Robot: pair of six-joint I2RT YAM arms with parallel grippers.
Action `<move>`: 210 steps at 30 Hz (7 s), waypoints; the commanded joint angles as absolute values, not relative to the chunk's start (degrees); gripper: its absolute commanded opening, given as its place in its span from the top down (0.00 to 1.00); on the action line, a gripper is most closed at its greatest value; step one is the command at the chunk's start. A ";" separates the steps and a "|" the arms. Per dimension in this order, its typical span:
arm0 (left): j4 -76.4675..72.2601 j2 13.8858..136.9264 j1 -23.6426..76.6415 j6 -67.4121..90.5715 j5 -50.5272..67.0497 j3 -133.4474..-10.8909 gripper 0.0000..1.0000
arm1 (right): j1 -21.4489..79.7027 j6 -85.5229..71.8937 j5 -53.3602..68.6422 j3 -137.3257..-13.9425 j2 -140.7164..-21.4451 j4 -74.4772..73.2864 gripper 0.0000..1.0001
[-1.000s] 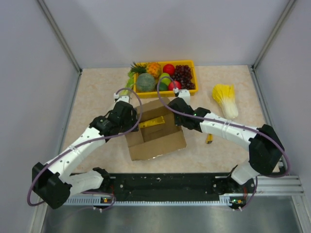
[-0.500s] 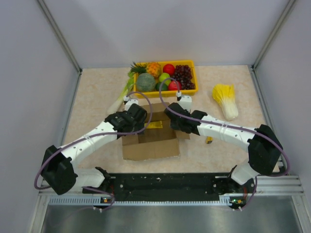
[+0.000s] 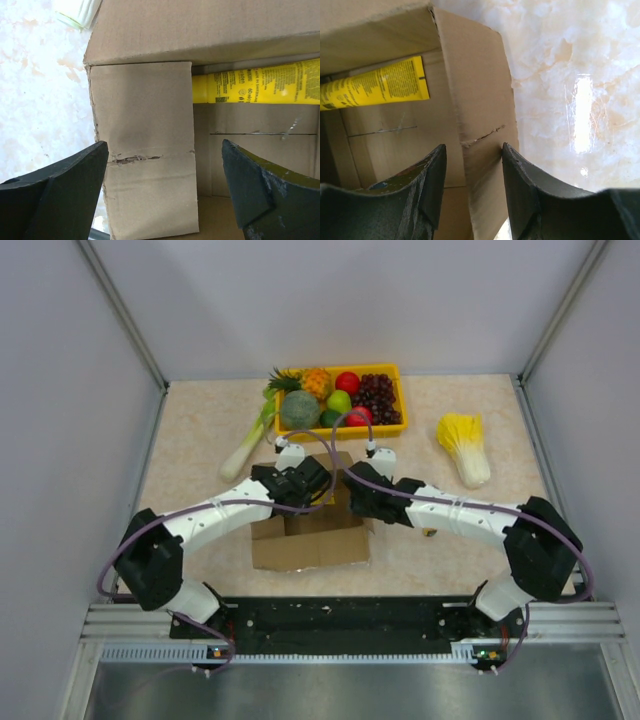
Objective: Unpack the express box
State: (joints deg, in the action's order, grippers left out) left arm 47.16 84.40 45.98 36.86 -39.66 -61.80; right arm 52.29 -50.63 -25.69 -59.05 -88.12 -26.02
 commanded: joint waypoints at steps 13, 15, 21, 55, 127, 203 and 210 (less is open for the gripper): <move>52.55 94.03 47.64 47.89 -53.34 -64.15 0.01 | 49.83 -52.21 -15.21 -49.22 -84.46 -10.90 0.53; 53.87 96.23 47.64 49.38 -54.31 -64.51 0.01 | 49.66 -52.21 -15.12 -49.22 -84.55 -10.81 0.53; 59.15 96.86 47.72 54.83 -56.86 -65.39 0.01 | 49.13 -52.21 -14.68 -49.04 -84.64 -10.81 0.54; 47.65 65.67 35.87 45.36 -40.53 -54.52 0.01 | 47.90 -52.73 -13.62 -52.91 -89.21 -15.03 0.66; 46.41 54.14 21.97 48.96 -37.10 -40.87 0.38 | 47.90 -51.77 -11.25 -55.99 -93.16 -15.56 0.71; 30.85 58.89 21.62 23.82 -6.33 -44.48 0.46 | 47.99 11.33 11.25 -77.08 -108.89 -7.12 0.32; 30.32 54.23 21.71 25.49 -9.14 -43.33 0.51 | 47.90 13.88 10.64 -79.63 -113.72 -6.42 0.32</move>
